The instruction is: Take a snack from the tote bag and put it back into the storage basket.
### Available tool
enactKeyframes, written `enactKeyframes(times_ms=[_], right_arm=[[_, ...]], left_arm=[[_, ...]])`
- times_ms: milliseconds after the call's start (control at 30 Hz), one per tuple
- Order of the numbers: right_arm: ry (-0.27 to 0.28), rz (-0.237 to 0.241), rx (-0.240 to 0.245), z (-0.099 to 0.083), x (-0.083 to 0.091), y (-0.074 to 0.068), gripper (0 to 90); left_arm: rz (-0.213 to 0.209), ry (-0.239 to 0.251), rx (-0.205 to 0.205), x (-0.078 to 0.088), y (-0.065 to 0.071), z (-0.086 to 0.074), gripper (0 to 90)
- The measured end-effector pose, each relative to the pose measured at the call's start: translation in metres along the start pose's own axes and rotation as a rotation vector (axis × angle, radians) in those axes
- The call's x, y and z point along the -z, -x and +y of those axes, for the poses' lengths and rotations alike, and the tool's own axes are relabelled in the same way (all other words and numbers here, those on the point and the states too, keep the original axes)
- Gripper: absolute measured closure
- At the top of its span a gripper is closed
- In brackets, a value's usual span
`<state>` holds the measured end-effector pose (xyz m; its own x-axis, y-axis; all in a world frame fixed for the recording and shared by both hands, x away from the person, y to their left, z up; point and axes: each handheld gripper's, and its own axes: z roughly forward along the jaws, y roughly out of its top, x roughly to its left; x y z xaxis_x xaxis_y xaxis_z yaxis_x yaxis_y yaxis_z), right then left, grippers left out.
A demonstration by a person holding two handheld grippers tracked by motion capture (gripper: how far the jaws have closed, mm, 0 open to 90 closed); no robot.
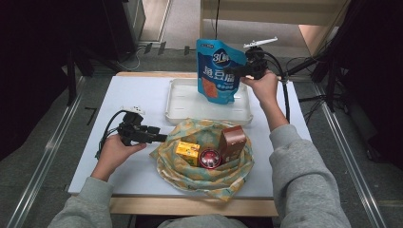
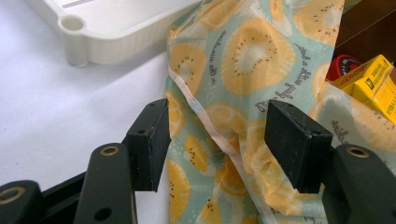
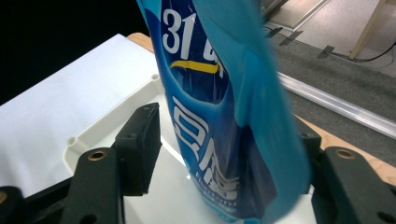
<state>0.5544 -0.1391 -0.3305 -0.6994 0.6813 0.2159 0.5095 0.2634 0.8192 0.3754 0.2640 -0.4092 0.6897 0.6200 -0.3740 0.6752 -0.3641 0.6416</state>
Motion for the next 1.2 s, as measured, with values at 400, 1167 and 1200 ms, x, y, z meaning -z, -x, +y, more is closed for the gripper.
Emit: enactKeyframes(times_ms=[400, 1167, 1200], right_arm=[[0.014, -0.021, -0.03, -0.016, 0.021, 0.005, 39.3], [-0.02, -0.013, -0.073, -0.066, 0.025, 0.0, 58.1], [-0.02, -0.009, -0.074, -0.067, 0.025, -0.001, 59.9]], left_arm=[[0.004, 0.001, 0.005, 0.002, -0.002, 0.0, 40.7], [0.005, 0.007, 0.007, 0.005, -0.003, 0.0, 40.5], [0.007, 0.007, 0.005, 0.005, -0.003, 0.0, 40.4]])
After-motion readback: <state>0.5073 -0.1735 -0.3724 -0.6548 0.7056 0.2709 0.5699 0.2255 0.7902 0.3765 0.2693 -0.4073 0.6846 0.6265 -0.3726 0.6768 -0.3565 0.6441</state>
